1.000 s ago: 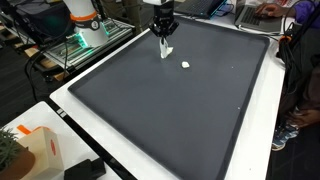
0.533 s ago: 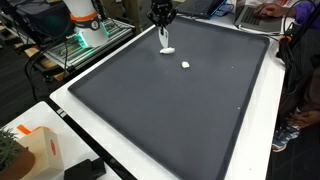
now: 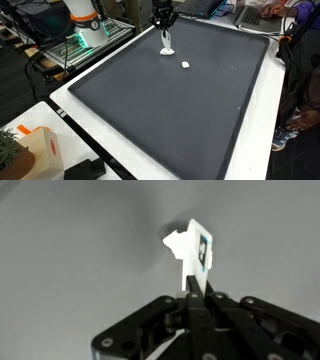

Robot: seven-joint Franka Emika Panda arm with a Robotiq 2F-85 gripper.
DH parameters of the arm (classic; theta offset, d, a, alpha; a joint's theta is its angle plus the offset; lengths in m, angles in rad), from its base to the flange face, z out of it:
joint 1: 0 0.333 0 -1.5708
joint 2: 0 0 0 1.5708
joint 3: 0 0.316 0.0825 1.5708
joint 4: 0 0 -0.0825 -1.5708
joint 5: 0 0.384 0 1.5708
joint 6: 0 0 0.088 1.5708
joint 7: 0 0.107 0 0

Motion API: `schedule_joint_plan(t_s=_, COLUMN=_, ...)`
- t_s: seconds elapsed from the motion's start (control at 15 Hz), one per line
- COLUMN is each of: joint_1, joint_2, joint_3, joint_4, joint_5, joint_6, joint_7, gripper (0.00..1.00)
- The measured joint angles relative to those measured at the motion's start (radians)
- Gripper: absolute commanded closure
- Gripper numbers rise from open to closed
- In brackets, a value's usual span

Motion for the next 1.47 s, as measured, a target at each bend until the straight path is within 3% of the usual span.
schedule_joint_plan(t_s=1.0, joint_1=-0.002, joint_2=0.013, joint_3=0.018, joint_4=-0.005, joint_5=0.033, joint_6=0.001, joint_7=0.085, gripper=0.99)
schedule_joint_plan(t_s=1.47, joint_1=-0.002, joint_2=0.098, joint_3=0.007, joint_4=0.027, joint_5=0.058, joint_6=0.020, joint_7=0.075, gripper=0.99)
